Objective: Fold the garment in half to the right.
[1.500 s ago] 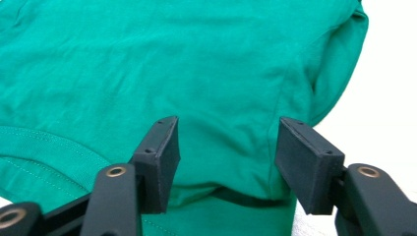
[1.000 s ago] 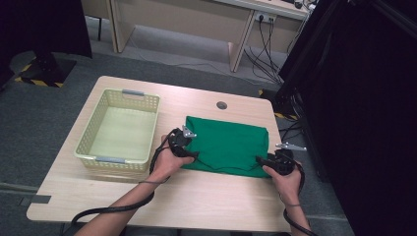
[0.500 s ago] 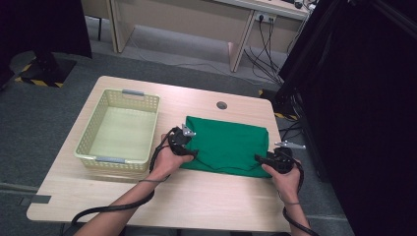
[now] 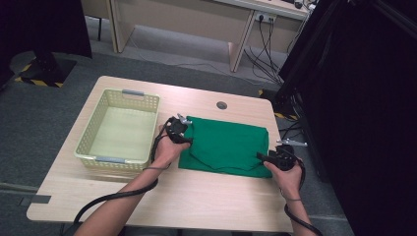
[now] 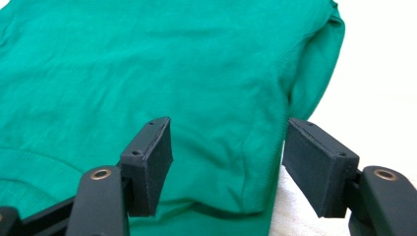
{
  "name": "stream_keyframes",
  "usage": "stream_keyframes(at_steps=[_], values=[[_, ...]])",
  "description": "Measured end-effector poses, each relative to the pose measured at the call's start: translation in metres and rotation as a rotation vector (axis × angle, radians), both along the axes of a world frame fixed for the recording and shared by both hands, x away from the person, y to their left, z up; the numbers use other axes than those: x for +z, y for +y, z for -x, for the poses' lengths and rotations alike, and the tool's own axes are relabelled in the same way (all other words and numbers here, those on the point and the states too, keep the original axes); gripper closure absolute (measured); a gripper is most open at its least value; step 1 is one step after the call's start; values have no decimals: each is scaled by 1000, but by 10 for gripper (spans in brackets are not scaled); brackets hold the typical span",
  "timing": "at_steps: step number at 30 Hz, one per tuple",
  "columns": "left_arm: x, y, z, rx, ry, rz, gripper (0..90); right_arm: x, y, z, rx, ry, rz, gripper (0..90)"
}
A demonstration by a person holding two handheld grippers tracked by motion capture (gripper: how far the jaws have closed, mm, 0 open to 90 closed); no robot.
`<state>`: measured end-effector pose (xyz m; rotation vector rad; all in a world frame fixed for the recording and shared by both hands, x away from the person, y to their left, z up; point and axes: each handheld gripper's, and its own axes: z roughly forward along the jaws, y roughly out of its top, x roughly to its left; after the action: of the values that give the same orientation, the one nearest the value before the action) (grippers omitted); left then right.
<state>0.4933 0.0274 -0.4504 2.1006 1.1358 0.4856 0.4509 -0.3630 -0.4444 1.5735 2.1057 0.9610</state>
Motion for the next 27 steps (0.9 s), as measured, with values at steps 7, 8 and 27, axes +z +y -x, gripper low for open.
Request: stream_keyframes(at_steps=[7, 8, 27], values=[[-9, 2, -8, 33, 36, 3, 462, -2, -2, -6, -16, 11, 4, 356], [-10, 2, -9, 33, 37, 4, 465, -2, -1, -6, -17, 16, 5, 355], [-18, -12, -11, -38, 50, 8, 660, -7, -8, -10, -31, 34, 5, 347]])
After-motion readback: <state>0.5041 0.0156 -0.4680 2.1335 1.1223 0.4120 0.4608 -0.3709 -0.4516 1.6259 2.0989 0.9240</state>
